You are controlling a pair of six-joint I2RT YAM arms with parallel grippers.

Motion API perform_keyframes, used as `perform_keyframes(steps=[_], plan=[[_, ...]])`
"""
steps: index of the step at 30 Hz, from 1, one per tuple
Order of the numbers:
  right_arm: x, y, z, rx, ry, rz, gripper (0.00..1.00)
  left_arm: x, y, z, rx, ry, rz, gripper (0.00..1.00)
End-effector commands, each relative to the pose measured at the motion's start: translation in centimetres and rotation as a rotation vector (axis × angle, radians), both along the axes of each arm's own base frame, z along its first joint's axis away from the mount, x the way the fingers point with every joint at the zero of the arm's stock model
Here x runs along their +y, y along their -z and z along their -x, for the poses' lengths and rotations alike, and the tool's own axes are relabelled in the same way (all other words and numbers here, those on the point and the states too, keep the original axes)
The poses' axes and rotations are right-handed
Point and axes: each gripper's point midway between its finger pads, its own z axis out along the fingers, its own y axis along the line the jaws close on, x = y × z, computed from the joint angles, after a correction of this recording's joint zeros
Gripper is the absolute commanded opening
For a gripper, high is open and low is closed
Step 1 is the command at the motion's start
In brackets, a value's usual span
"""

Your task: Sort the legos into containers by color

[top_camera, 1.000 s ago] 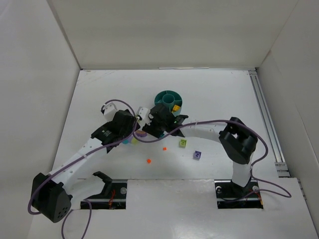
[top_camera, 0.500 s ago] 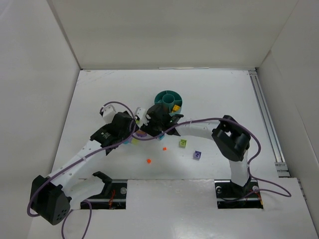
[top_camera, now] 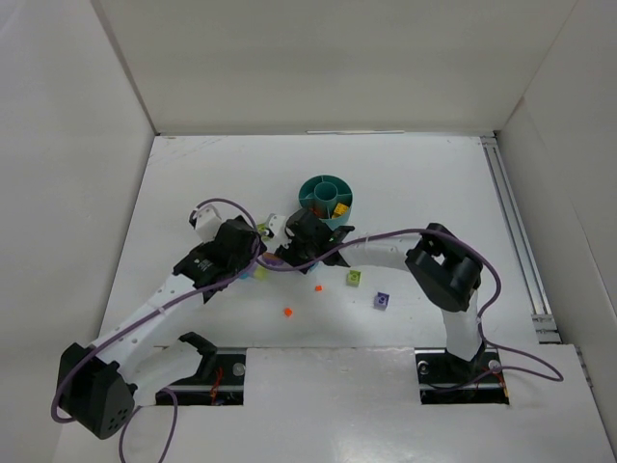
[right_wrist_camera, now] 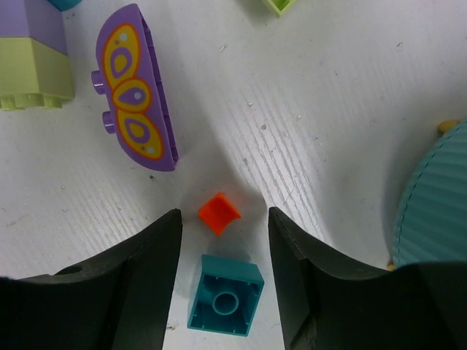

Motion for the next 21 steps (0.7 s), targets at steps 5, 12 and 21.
perform_keyframes(steps=[5,12,21], plan=[[-0.9,1.1,0.5,0.025,0.023,0.021,0.51,0.2,-0.8,-0.4,-0.056,-0.036,0.033,1.00],[-0.6,1.2,0.6,0.037,0.024,0.012,0.30,0.4,-0.9,-0.3,-0.060,-0.042,0.027,1.00],[-0.6,-1.2,0.3,0.003,0.029,-0.024,0.11,0.5,-1.4,-0.5,-0.080,-0.048,0.032,1.00]])
